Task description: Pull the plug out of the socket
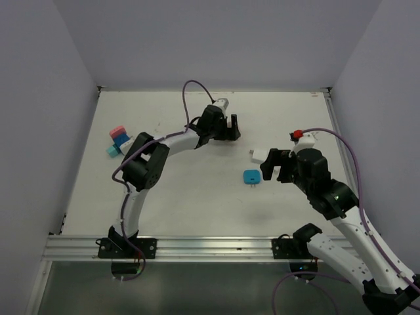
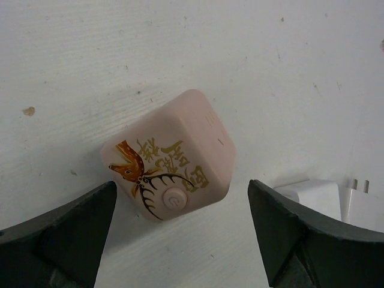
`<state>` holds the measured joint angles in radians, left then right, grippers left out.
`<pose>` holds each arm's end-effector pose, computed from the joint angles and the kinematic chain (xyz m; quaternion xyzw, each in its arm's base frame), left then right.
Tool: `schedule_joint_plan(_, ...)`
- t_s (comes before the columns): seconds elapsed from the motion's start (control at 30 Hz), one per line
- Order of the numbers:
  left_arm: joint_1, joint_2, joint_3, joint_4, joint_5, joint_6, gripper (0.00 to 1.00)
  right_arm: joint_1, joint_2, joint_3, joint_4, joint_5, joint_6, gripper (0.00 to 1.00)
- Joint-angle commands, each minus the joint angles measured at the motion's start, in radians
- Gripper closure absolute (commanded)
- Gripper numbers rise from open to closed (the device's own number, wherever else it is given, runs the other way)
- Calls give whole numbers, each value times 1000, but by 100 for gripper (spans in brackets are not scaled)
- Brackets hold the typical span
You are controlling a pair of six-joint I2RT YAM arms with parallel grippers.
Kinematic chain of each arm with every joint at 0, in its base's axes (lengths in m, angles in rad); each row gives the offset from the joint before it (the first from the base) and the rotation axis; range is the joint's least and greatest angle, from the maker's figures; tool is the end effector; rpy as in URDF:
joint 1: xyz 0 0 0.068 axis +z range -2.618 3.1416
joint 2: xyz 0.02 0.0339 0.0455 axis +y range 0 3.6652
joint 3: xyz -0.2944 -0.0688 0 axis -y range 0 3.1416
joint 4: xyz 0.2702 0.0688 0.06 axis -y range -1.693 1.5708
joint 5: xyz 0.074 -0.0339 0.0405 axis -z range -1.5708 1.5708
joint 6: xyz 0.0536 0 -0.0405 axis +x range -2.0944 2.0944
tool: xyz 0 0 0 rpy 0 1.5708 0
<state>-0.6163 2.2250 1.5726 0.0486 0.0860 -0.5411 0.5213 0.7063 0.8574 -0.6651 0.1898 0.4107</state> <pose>0.4504 -0.3247 0.1584 0.0532 0.8832 -0.2859 0.3680 0.1476 0.0731 0.3423 0.0002 0.8611 0.1524 0.4851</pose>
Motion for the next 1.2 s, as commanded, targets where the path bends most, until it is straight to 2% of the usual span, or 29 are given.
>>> schedule_joint_plan(0.0,15,-128,-13,48,-48,-10,6,-1,-7,-1,15,-19,-6,1)
schedule_joint_plan(0.2,58,-299,-81,-13,-81,-14,4,-3,-13,-4,10,-26,-13,1)
schedule_joint_plan(0.3,110,-370,-138,-108,-138,-31,4,-1,-10,-12,19,-41,-19,1)
schedule_joint_plan(0.53,311,-593,-232,-352,-314,12,4,-1,25,-40,76,-88,-32,1)
schedule_joint_plan(0.7,457,-721,-350,-421,-410,-17,6,-1,53,-64,117,-119,-36,1)
schedule_joint_plan(0.83,596,-754,-401,-438,-419,-40,10,-1,59,-80,137,-141,-36,1)
schedule_joint_plan(0.93,665,-722,-390,-441,-413,-28,11,-3,61,-89,144,-148,-38,1)
schedule_joint_plan(1.1,713,-607,-321,-469,-434,-31,21,-1,59,-106,144,-142,-49,1)
schedule_joint_plan(1.17,722,-579,-306,-475,-448,-31,22,-1,61,-107,142,-138,-50,1)
